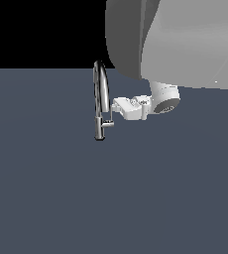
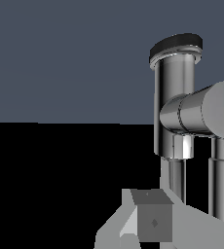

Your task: Turn on the faucet by rotating a designated handle.

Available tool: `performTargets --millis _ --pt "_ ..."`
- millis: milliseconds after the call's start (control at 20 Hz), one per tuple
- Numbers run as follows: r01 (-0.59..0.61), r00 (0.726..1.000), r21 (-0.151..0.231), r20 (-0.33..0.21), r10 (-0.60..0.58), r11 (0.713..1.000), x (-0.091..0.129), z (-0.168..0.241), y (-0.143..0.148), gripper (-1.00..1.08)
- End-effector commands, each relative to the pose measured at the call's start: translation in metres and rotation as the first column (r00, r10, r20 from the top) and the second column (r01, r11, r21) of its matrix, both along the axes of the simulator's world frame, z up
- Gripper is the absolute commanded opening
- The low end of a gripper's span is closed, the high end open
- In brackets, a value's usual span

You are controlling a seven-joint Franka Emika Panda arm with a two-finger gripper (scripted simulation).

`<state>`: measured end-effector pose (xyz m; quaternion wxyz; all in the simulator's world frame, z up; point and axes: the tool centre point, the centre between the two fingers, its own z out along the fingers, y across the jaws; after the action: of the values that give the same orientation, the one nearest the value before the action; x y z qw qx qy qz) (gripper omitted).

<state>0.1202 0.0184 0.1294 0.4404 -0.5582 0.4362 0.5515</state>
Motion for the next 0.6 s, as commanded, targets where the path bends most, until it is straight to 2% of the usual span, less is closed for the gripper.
performTargets --millis 0,550 --pt "0.005 1.000 0.004 -0.005 -0.005 1.000 0.0011 -0.0019 0.0007 -1.00" --pt "0.004 1.000 0.003 -0.003 -0.004 1.000 -0.0032 -0.0006 0.0001 -1.00"
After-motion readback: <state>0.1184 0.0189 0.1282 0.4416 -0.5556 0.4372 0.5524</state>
